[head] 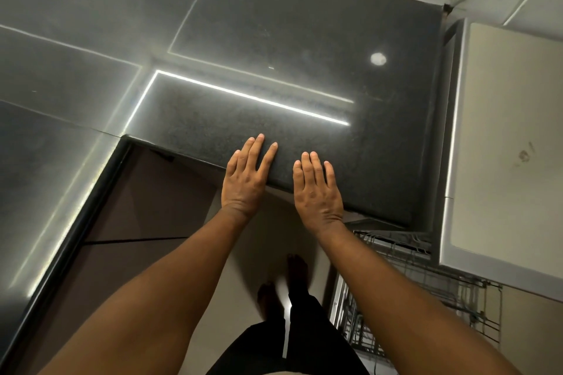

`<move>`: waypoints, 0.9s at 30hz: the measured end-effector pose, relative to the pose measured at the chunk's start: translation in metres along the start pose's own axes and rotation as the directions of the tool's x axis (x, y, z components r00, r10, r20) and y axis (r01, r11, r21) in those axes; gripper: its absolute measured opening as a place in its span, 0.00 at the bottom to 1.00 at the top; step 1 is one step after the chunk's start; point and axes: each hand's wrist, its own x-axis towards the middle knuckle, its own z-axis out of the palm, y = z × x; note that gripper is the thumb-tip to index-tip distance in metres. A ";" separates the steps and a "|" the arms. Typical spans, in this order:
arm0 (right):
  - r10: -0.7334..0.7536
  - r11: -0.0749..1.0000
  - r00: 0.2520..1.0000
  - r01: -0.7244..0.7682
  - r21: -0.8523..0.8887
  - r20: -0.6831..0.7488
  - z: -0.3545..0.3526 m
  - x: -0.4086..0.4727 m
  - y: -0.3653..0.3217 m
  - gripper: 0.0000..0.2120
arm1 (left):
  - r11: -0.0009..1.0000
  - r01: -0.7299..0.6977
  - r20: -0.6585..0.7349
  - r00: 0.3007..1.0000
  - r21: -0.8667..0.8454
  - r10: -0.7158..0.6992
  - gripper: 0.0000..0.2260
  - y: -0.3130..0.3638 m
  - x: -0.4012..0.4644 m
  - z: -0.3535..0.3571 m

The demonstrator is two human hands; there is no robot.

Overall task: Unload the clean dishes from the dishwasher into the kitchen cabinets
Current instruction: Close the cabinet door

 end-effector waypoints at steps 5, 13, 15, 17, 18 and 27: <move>0.016 0.999 0.990 -0.021 0.035 0.141 -0.006 -0.002 0.004 0.29 | 0.998 0.046 0.143 0.988 0.032 -0.050 0.41 0.010 -0.003 -0.006; 0.002 0.994 0.967 -0.031 0.108 0.255 -0.030 -0.018 0.001 0.40 | 0.996 0.066 0.271 0.959 0.060 -0.079 0.41 0.019 -0.049 -0.026; 0.008 0.994 0.967 -0.036 0.106 0.254 -0.037 -0.025 -0.003 0.39 | 0.995 0.081 0.283 0.955 0.060 -0.095 0.41 0.015 -0.064 -0.031; 0.008 0.993 0.966 -0.038 0.110 0.257 -0.039 -0.029 -0.003 0.38 | 0.996 0.073 0.304 0.949 0.059 -0.087 0.40 0.012 -0.071 -0.034; 0.009 0.993 0.972 -0.036 0.111 0.236 -0.047 -0.037 -0.010 0.37 | 0.995 0.076 0.287 0.953 0.067 -0.092 0.40 0.008 -0.084 -0.040; 0.001 0.994 0.992 -0.015 0.109 0.125 -0.101 -0.069 -0.037 0.32 | 0.995 0.074 0.264 0.961 0.065 -0.089 0.40 0.000 -0.135 -0.082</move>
